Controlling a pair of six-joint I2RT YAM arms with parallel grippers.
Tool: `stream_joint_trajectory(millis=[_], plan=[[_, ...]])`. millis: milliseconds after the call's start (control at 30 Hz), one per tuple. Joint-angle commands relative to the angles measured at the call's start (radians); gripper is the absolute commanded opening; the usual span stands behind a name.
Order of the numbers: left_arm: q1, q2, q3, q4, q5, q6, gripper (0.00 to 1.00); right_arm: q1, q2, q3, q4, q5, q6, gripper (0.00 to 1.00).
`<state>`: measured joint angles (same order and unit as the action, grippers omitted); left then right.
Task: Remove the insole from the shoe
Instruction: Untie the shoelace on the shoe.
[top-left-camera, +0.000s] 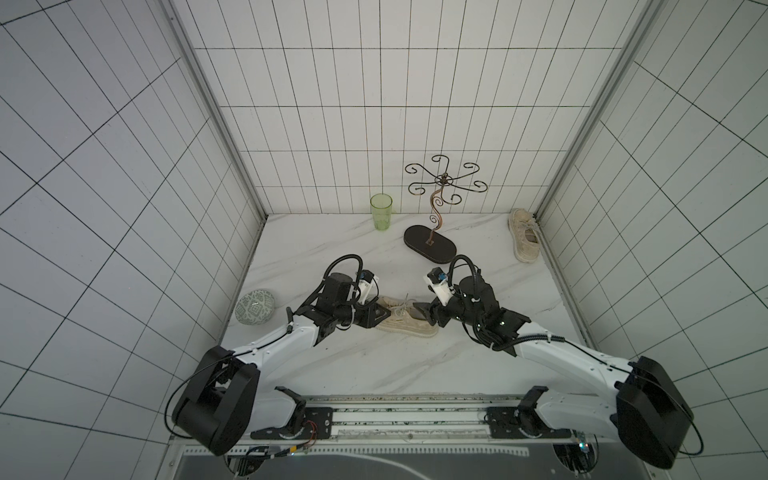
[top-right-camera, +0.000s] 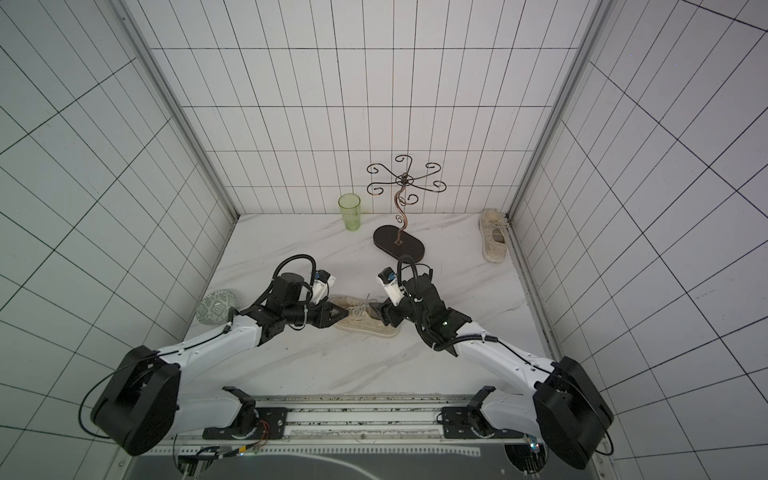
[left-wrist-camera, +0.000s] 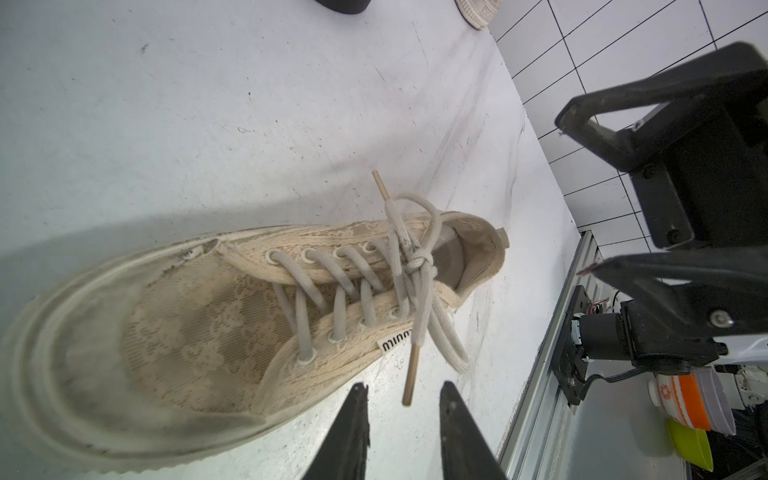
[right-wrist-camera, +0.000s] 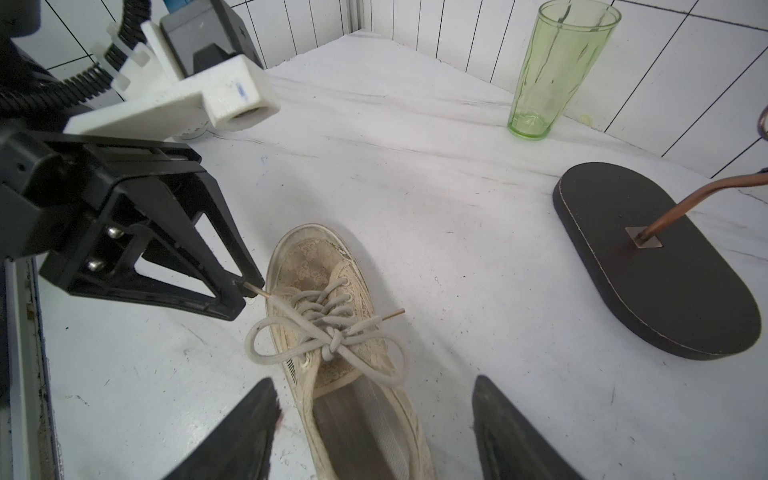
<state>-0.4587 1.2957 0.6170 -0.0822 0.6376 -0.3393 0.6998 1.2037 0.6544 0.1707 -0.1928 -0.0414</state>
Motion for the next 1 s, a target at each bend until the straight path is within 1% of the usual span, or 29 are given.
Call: stream_joint_trajectory(millis=[0, 100, 233, 333, 467, 600, 767, 967], plan=[[-0.005, 0.007, 0.013, 0.055, 0.013, -0.002, 0.27, -0.010, 0.014, -0.037, 0.015, -0.017, 0.020, 0.74], [-0.004, 0.020, 0.017, 0.077, 0.013, -0.010, 0.24, -0.010, 0.016, -0.032, 0.014, -0.020, 0.020, 0.74], [-0.004, 0.040, 0.017, 0.096, 0.015, -0.017, 0.23, -0.010, 0.016, -0.030, 0.007, -0.020, 0.021, 0.74], [-0.005, 0.053, 0.016, 0.104, 0.022, -0.018, 0.19, -0.009, 0.014, -0.035, 0.003, -0.015, 0.022, 0.74], [-0.005, 0.052, 0.016, 0.117, 0.022, -0.024, 0.12, -0.010, 0.010, -0.039, -0.003, -0.013, 0.023, 0.74], [-0.006, 0.050, 0.014, 0.129, 0.022, -0.026, 0.01, -0.009, 0.016, -0.037, -0.012, -0.011, 0.019, 0.74], [-0.006, 0.029, 0.003, 0.129, 0.027, -0.029, 0.00, -0.009, 0.056, -0.007, -0.052, 0.006, -0.025, 0.73], [-0.006, -0.043, -0.026, 0.108, -0.007, -0.029, 0.00, -0.033, 0.201, 0.117, -0.188, 0.042, -0.120, 0.72]])
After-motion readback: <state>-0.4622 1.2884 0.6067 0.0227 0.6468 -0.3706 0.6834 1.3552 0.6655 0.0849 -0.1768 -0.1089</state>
